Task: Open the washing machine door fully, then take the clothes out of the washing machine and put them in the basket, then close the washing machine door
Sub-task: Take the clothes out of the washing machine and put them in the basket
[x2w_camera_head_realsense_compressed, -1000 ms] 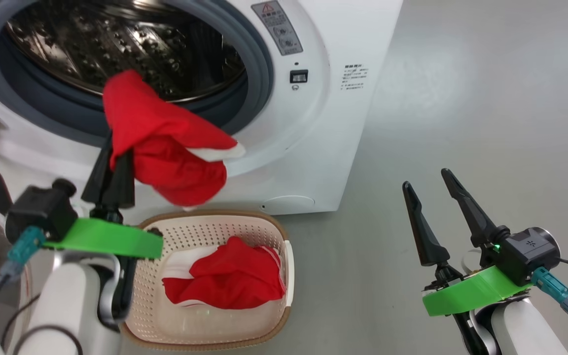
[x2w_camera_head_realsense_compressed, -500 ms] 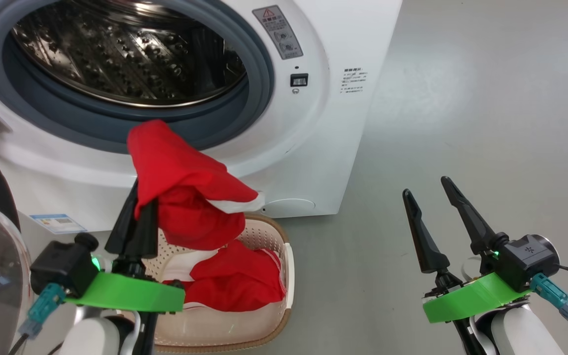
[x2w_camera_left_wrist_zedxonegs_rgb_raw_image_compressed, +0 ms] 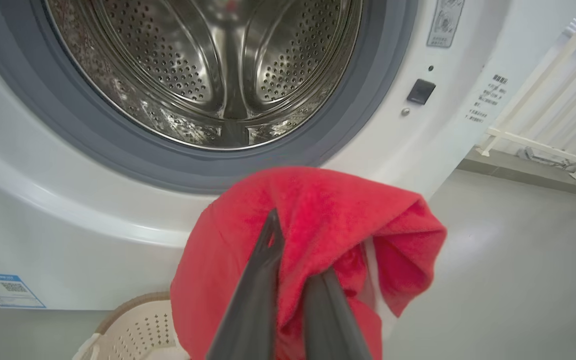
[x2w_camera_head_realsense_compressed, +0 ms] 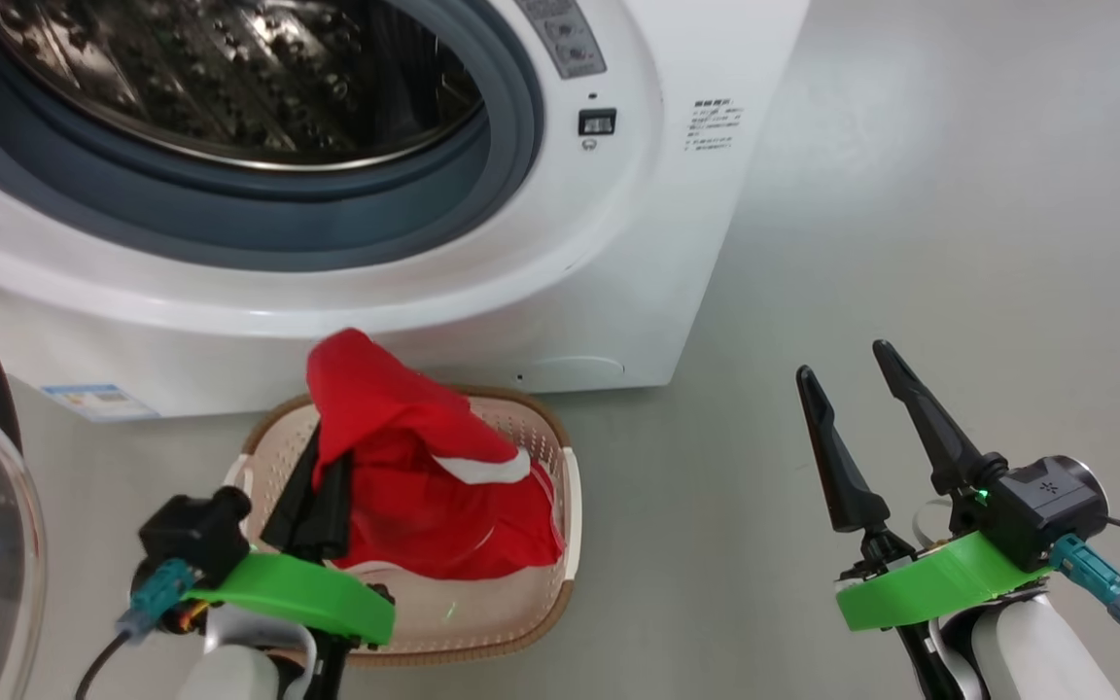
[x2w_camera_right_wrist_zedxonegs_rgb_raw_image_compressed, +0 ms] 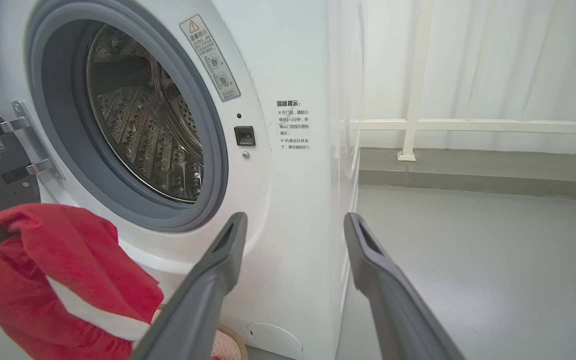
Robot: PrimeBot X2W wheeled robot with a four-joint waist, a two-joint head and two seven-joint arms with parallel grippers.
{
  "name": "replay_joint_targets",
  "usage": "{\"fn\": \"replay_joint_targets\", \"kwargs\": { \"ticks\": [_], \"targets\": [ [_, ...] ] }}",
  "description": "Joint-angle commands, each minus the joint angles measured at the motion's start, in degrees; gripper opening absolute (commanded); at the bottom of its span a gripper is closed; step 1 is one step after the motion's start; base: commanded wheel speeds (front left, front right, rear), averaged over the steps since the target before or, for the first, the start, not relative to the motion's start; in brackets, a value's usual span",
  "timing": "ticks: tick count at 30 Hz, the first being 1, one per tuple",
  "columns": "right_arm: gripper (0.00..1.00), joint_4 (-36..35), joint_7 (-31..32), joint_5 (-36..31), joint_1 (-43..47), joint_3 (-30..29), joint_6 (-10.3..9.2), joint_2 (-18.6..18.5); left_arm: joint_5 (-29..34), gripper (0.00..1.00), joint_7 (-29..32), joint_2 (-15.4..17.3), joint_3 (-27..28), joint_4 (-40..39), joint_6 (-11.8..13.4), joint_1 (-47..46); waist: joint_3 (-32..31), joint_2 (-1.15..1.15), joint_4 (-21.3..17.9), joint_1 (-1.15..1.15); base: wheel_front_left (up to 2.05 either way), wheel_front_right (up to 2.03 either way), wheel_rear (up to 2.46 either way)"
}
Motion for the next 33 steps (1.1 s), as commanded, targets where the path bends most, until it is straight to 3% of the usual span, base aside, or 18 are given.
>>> {"fn": "replay_joint_targets", "kwargs": {
  "ticks": [1, 10, 17, 26, 33],
  "targets": [
    [1.00, -1.7, -0.3, 0.2, -1.3, 1.5, 0.20, -0.3, -0.7, 0.00, -0.8, 0.7, 1.5, 0.2, -0.5, -2.3, 1.5, 0.00, 0.3, 0.00, 0.00, 0.00, 0.00],
    [1.00, -2.2, -0.3, 0.0, -3.7, 2.0, 0.20, -0.8, -2.3, 0.00, -2.3, 0.2, -0.3, 19.7, -2.5, -12.9, 8.1, 0.00, 0.3, 0.00, 0.00, 0.00, 0.00],
    [1.00, -2.5, -0.3, -0.1, -5.6, 2.2, 0.20, -1.1, -2.7, 0.00, -2.5, 0.1, -1.0, 34.0, -2.6, -20.5, 12.1, 0.00, -0.8, 0.00, 0.00, 0.00, 0.00],
    [1.00, -2.5, -0.3, 0.3, -7.0, 3.2, 0.20, -0.9, -3.8, 0.00, -2.3, 0.0, -2.5, 47.8, -3.1, -25.7, 15.2, 0.00, -2.4, 0.00, 0.00, 0.00, 0.00],
    [1.00, -2.8, -0.3, 0.3, -7.8, 3.3, 0.20, -0.8, -4.5, 0.00, -2.3, 0.0, -3.6, 53.4, -3.5, -29.1, 18.1, 0.00, -3.6, 0.00, 0.00, 0.00, 0.00]
  ]
}}
